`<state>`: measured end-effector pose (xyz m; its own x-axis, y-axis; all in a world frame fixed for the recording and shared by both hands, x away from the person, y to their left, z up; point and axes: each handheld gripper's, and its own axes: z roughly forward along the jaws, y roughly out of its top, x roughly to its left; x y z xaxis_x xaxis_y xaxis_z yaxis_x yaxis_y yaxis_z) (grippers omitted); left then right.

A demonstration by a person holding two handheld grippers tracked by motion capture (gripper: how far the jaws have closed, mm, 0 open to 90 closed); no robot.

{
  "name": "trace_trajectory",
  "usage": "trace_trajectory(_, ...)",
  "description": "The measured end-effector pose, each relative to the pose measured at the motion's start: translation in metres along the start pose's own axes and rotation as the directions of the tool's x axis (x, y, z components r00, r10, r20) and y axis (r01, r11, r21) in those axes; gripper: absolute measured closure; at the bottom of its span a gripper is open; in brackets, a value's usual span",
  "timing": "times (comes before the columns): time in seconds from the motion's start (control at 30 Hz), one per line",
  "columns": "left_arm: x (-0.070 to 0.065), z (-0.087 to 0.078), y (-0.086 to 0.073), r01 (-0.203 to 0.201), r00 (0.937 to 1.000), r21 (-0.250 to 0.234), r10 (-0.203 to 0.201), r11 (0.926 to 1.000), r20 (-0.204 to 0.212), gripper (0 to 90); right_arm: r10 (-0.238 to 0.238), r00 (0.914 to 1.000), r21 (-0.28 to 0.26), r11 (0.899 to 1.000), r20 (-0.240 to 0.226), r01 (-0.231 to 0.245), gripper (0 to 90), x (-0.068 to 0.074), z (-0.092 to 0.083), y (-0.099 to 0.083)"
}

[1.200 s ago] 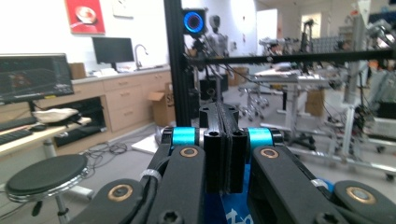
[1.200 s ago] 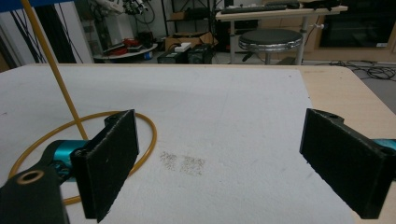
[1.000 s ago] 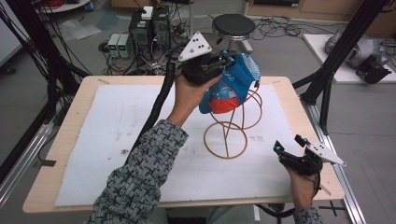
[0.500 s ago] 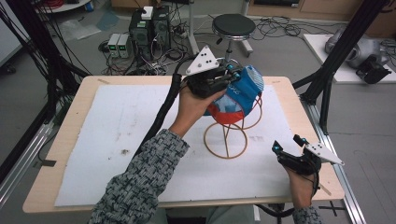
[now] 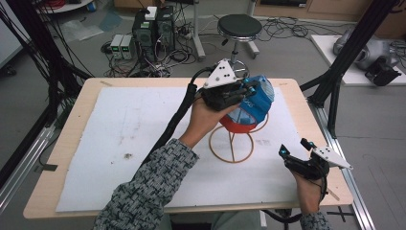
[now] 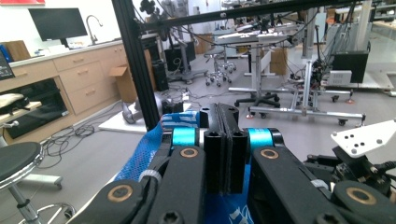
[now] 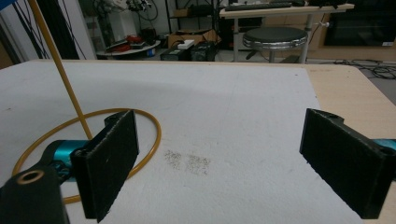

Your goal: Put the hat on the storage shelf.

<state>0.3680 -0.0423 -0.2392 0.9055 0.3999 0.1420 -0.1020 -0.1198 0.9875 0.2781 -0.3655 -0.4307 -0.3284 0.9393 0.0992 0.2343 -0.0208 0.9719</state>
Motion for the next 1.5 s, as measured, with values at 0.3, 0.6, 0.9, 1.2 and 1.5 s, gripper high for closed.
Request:
trace_trajectory(0.3, -0.004, 0.004, -0.005, 0.002, 0.9999, 0.014, -0.002, 0.9999, 0.012, 88.7, -0.003, 1.0000, 0.006, 1.000, -0.001, 0.004, 10.9, 0.000, 0.000, 0.000)
trace_trajectory(0.6, -0.005, -0.003, 0.001, 0.012, 0.9994, -0.002, -0.012, 0.9999, 0.034, 88.9, -0.002, 1.0000, 0.007, 1.000, -0.001, 0.002, 10.9, 0.000, 0.000, 0.000)
trace_trajectory(0.9, -0.010, -0.010, 0.010, 0.012, 0.9976, -0.043, -0.009, 0.9990, 0.069, 88.9, 0.000, 1.0000, 0.008, 1.000, -0.004, 0.000, 10.9, 0.001, 0.002, 0.000)
trace_trajectory(1.2, -0.017, -0.004, 0.006, -0.016, 0.9945, -0.010, 0.017, 0.9998, 0.103, 88.9, -0.002, 1.0000, 0.011, 1.000, -0.004, 0.002, 10.9, 0.001, 0.002, 0.000)
trace_trajectory(1.5, -0.015, 0.004, -0.002, -0.023, 0.9954, 0.020, 0.021, 0.9995, 0.093, 88.7, -0.003, 1.0000, 0.009, 1.000, -0.005, 0.003, 10.9, 0.000, 0.002, -0.001)
